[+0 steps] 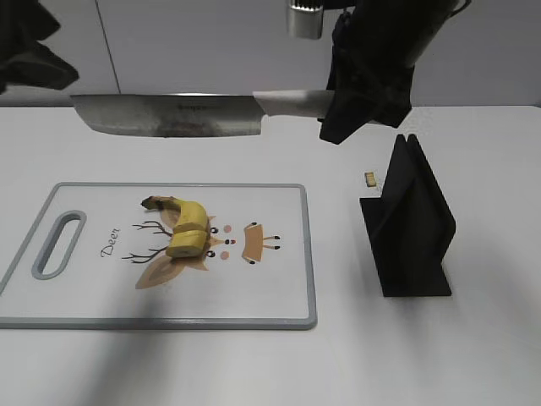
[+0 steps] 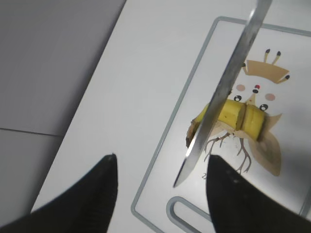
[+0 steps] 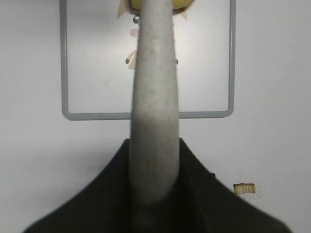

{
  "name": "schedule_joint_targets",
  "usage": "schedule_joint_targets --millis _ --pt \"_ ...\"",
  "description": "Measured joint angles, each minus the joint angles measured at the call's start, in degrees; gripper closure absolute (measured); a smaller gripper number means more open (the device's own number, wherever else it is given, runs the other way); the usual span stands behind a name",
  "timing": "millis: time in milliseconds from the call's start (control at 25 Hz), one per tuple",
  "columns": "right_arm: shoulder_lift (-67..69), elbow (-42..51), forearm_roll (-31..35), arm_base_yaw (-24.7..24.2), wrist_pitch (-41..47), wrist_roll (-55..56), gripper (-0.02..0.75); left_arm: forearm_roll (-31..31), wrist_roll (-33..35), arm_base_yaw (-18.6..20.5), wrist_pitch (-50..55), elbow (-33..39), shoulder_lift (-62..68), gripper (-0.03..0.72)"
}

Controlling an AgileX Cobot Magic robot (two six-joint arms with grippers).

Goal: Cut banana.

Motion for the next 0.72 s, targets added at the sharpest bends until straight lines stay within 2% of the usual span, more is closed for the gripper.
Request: schedule_joint_targets --millis 520,640,720 --pt "3.23 -0.19 0.56 0.00 -2.65 -1.46 0.567 -0.79 6.10 0.00 3.63 -2.43 12.24 0.141" --pt "3.23 -0.19 0.56 0.00 -3.19 -1.52 0.567 -0.67 6.23 0.00 3.41 -2.43 13.40 0.208" --pt "3.23 -0.19 0.56 0.00 -3.19 -1.52 0.567 -0.67 6.23 0.00 2.91 -2.43 13.72 0.295"
